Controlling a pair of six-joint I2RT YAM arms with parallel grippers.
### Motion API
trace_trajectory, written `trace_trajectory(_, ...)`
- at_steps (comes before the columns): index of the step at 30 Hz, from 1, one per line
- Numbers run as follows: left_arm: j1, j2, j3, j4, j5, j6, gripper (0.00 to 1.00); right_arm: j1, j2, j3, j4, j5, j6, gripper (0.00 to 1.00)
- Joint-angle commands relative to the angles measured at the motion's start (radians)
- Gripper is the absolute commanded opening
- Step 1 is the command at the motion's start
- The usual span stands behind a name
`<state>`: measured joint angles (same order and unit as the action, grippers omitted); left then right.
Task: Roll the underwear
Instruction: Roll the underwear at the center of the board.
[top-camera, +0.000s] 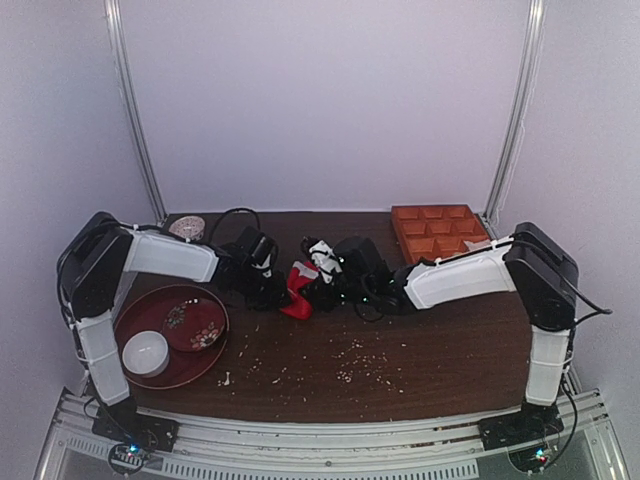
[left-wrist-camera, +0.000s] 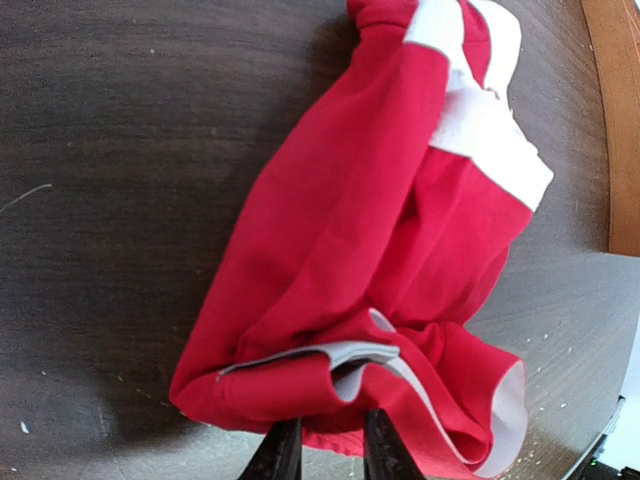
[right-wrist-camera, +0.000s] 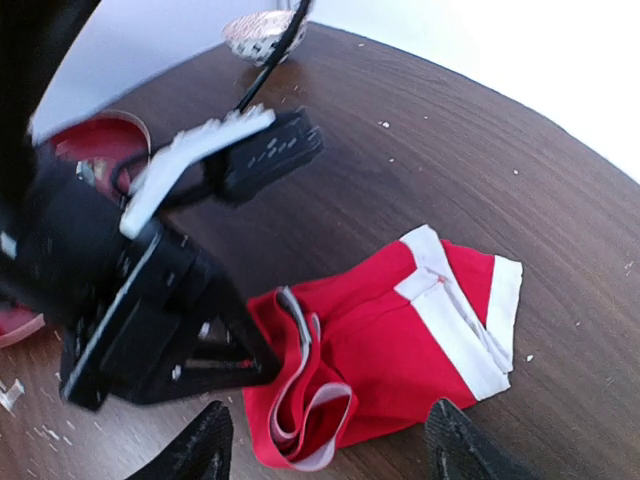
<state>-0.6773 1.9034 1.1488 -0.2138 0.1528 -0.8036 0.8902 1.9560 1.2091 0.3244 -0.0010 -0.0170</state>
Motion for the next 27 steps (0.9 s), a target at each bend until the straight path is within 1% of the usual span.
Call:
trace_trajectory(1,0.009,0.029,0.041,-0.038,0.042,-0.051,0.22,-0.068,0.015,0.048,-0.043,-0.136,0.246,0.64)
trace_trajectory(4,0.01,0.036,0.05,-0.045,0.046,-0.054,0.22,-0.089,0.041,0.049,-0.009,-0.217,0.315,0.63)
trace_trajectory(9,0.01,0.04,0.055,-0.051,0.046,-0.053,0.22,-0.092,0.109,0.124,-0.095,-0.294,0.354,0.63)
trace_trajectory(15,0.011,0.043,0.058,-0.055,0.044,-0.054,0.22,-0.092,0.152,0.156,-0.13,-0.358,0.396,0.62)
trace_trajectory(20,0.011,0.046,0.06,-0.055,0.045,-0.055,0.22,-0.088,0.151,0.137,-0.124,-0.377,0.403,0.62)
trace_trajectory(24,0.01,0.048,0.061,-0.055,0.047,-0.056,0.22,-0.086,0.167,0.153,-0.149,-0.389,0.398,0.57)
trace_trajectory(27,0.011,0.047,0.06,-0.054,0.047,-0.058,0.22,-0.086,0.18,0.167,-0.153,-0.403,0.407,0.49)
